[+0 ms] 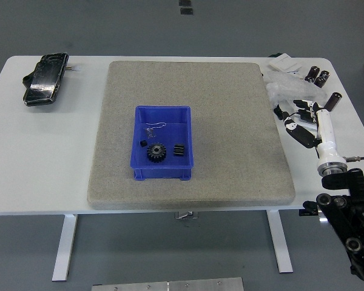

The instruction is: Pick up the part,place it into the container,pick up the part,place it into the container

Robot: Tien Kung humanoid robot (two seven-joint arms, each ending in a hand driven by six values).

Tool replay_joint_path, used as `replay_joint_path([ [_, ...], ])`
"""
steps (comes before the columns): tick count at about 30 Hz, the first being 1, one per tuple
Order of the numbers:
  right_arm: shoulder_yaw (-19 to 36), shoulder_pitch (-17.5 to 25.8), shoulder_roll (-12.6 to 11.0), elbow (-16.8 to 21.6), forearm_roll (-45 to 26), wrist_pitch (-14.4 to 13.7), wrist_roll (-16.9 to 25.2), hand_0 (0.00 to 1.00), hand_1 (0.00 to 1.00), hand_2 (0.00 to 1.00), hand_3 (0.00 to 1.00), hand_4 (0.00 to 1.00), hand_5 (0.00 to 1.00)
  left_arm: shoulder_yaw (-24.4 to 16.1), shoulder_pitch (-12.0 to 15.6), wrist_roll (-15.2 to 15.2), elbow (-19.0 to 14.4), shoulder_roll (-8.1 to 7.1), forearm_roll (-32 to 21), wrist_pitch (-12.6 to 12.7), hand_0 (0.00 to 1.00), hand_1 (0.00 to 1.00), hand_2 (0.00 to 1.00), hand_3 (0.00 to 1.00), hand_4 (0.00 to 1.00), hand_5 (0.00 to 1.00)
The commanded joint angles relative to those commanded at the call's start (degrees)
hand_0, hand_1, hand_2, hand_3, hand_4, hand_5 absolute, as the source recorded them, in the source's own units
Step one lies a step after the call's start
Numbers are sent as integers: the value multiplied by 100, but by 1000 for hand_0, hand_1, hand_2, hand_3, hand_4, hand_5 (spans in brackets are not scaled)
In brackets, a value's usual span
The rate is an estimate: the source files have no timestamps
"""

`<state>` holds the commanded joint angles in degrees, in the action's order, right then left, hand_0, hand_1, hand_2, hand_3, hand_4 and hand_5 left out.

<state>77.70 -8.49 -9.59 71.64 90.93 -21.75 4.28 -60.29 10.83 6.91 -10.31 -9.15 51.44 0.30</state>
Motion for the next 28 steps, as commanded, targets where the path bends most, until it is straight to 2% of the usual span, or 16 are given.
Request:
replay_joint_path([
  [13,51,29,30,26,101,-2,-17,800,767,765,705,664,285,-13,-1,2,0,-30,-26,6,665,657,629,624,704,200],
  [28,99,87,-16,283,-71,15,-14,798,767,764,704,657,288,-51,-27,-25,0,-30,21,-3,666,657,630,624,706,201],
])
